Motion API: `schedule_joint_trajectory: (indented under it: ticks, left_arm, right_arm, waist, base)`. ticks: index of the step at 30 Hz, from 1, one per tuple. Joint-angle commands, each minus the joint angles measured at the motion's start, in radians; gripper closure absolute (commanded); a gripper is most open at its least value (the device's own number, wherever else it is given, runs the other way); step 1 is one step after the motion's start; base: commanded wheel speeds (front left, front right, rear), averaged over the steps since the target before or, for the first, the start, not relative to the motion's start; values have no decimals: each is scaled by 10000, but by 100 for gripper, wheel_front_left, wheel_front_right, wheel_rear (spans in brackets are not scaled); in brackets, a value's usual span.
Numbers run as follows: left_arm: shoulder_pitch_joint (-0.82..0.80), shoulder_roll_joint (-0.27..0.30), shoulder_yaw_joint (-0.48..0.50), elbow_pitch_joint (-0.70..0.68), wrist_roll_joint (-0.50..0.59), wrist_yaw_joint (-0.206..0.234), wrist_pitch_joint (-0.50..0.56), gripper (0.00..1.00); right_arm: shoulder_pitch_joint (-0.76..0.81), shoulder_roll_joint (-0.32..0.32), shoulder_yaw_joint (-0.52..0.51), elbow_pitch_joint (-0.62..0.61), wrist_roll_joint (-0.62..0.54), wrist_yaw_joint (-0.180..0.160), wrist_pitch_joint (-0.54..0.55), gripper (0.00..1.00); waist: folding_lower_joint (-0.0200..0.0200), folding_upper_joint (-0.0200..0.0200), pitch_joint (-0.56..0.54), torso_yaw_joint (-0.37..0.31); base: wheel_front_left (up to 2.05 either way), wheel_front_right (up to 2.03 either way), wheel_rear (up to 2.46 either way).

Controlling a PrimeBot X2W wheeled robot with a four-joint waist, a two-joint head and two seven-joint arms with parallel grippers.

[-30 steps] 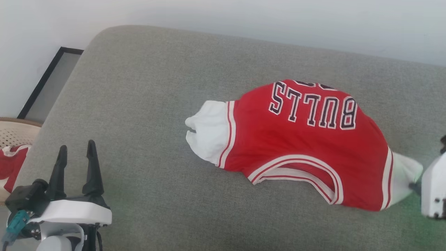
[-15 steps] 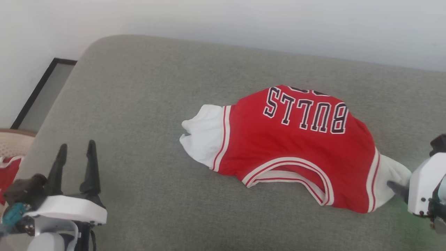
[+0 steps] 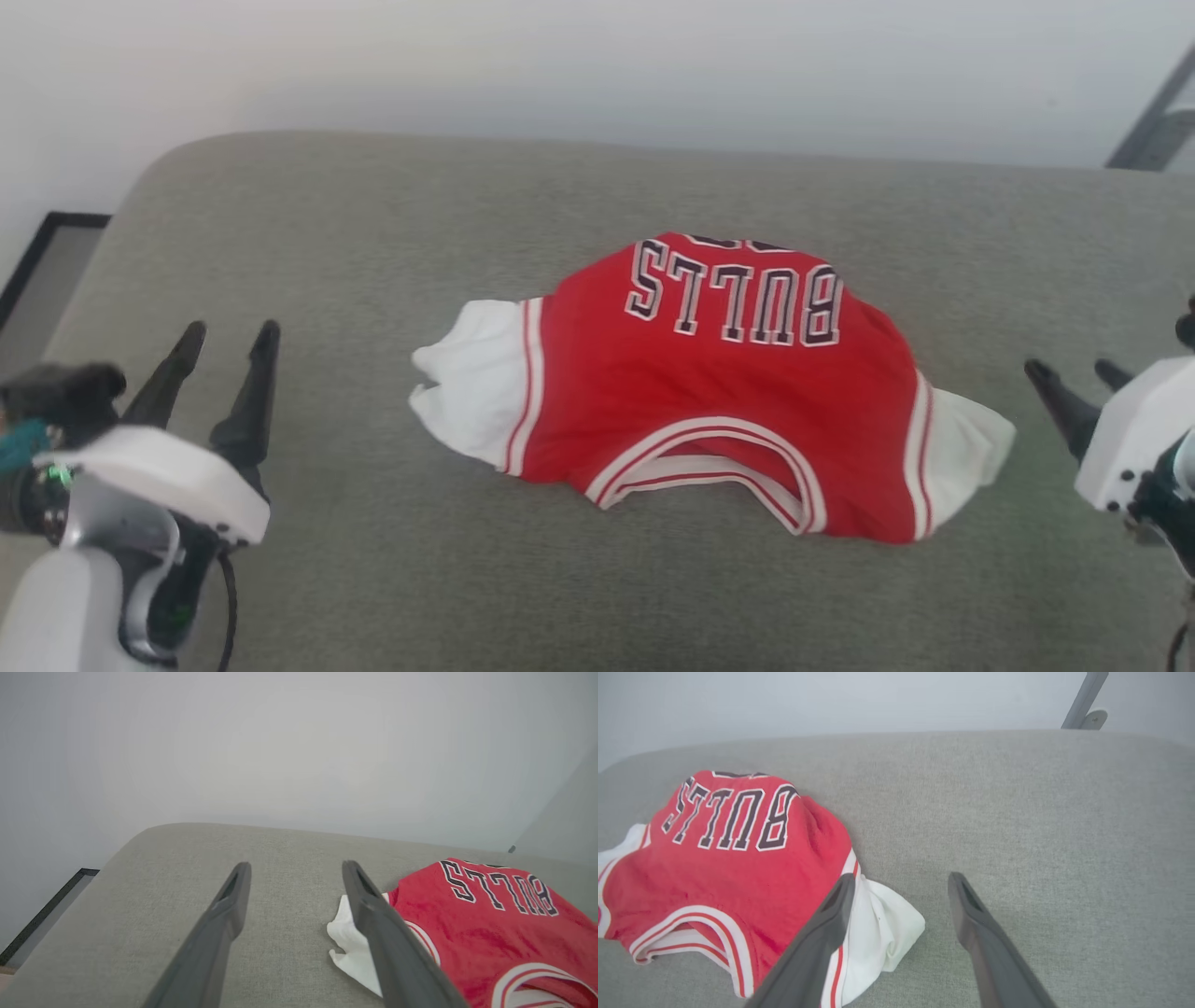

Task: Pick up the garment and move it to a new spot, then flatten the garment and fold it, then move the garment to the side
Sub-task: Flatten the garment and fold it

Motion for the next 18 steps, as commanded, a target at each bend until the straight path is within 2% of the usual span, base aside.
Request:
schedule_joint_trajectory:
  ticks: [1,12,18]
  left_arm:
    - [-166,66,-47,-47,-158,-44,159,0]
    - [-1545,1070,-878,510,-1350,-21,3997,0]
    - [-2420,1321,-1332,1189,-1609,603,6462,0]
  right_arm:
    - [-160,59,36,-85,-54,-5,-212,0]
    - [-444,680,485,-306,-360,-5,-3529,0]
    - [-383,880,524,-96,-309,-5,-4142,0]
  waist:
    - [0,0,36,-197]
    - [0,0,416,-1421]
    - [0,0,679,-1901]
  base:
    - [0,0,0]
    - [0,0,0]
    - [0,0,0]
